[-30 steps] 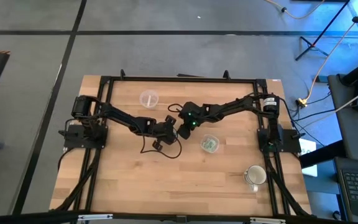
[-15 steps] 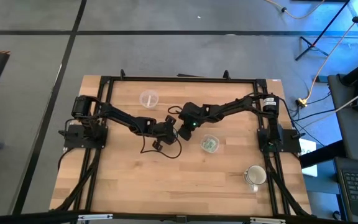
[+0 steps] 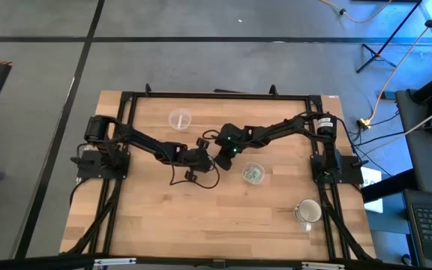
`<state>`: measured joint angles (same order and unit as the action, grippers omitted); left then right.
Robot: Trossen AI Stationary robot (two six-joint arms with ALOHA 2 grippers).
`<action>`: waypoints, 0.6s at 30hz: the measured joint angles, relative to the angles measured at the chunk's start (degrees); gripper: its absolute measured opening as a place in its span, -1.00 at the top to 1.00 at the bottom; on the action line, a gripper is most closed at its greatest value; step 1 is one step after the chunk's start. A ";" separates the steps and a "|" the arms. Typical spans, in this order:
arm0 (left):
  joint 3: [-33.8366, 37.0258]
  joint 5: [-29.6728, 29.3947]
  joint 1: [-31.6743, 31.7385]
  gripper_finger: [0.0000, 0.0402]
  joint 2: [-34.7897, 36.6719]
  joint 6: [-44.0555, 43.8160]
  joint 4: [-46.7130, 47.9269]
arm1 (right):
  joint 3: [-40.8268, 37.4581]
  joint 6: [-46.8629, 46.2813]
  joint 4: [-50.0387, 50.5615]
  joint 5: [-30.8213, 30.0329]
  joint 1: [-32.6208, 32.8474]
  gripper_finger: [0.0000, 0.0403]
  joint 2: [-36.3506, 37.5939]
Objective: Pick and place Stevia / Truvia into bins
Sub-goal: Put the stevia packet into the bottom transparent container
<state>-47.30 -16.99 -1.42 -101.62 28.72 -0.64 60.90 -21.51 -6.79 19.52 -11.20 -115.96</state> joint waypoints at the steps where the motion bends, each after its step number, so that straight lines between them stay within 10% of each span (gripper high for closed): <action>1: 0.12 -0.75 -0.10 0.60 1.12 -0.85 1.31 | 0.00 0.29 0.02 -0.14 0.00 0.99 0.06; 11: 2.54 5.53 0.89 0.44 15.81 -11.60 6.29 | -0.04 4.78 7.38 -0.77 -1.21 0.99 9.46; 18: 11.47 9.65 4.11 0.48 26.22 -16.65 -3.64 | 3.71 8.43 32.92 -13.52 0.65 0.99 24.77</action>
<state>-35.83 -7.34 2.69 -75.40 12.07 -4.28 64.61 -13.08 26.13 6.01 -10.55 -91.19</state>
